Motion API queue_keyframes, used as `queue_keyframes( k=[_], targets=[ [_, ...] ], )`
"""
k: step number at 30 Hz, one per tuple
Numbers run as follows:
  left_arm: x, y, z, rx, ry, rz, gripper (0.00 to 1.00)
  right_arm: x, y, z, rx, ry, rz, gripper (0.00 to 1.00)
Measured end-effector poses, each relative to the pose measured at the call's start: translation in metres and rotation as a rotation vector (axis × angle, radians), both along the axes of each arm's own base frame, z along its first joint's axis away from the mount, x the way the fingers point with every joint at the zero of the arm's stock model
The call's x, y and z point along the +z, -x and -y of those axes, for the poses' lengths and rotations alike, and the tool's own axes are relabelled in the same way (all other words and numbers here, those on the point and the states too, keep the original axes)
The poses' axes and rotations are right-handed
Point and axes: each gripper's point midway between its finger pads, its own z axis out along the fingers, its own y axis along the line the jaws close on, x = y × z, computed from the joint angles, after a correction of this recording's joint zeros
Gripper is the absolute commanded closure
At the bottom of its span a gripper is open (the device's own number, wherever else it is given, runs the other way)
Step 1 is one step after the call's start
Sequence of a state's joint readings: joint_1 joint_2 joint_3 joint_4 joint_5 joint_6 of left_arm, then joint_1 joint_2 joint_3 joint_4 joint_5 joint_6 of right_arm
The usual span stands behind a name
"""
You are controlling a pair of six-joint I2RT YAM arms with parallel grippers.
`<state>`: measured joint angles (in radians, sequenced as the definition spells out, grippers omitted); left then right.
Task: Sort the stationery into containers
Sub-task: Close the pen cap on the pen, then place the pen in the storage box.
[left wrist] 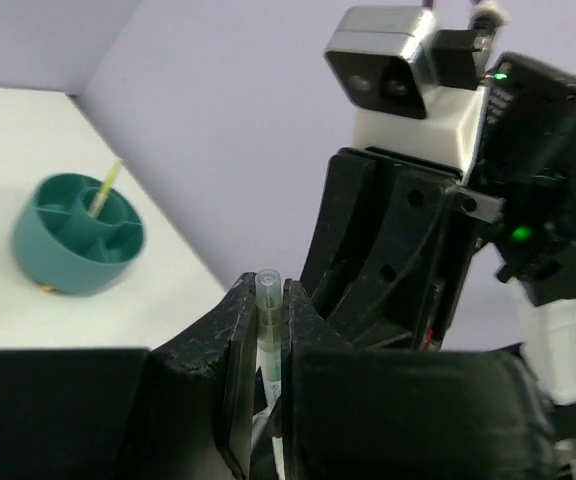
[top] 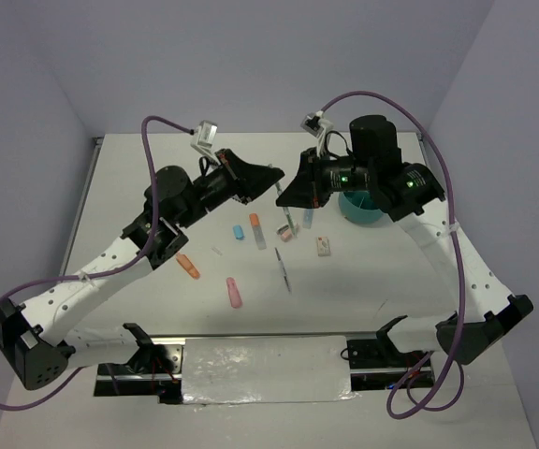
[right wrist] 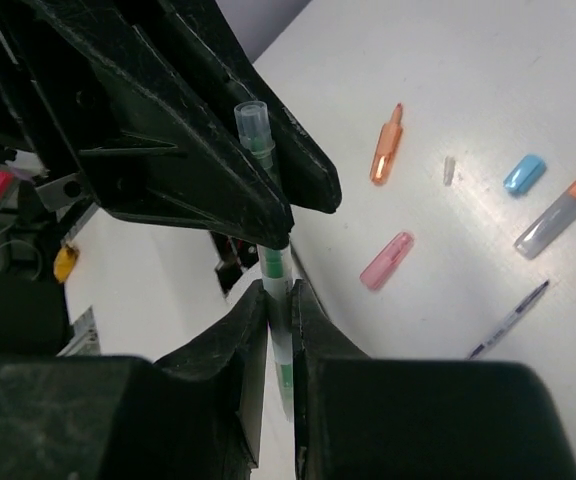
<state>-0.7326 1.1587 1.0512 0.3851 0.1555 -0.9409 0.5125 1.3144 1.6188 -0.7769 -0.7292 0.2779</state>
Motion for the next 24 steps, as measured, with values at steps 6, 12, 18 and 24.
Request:
queue_keyframes(
  k=[6, 12, 18, 24],
  targets=[
    [0.013, -0.018, 0.019, 0.004, -0.285, 0.031, 0.98, -0.002, -0.017, 0.002, -0.048, -0.038, 0.193, 1.0],
    [0.019, -0.031, 0.037, -0.037, -0.433, 0.062, 0.14, -0.005, -0.039, 0.007, -0.162, -0.077, 0.264, 1.0],
    [0.038, -0.039, 0.015, 0.153, -0.399, 0.019, 0.01, -0.049, -0.061, 0.017, -0.292, 0.0, 0.24, 1.0],
    [0.028, -0.045, -0.071, 0.512, -0.368, -0.227, 0.01, -0.137, -0.109, 0.081, -0.642, 0.211, 0.183, 1.0]
  ],
)
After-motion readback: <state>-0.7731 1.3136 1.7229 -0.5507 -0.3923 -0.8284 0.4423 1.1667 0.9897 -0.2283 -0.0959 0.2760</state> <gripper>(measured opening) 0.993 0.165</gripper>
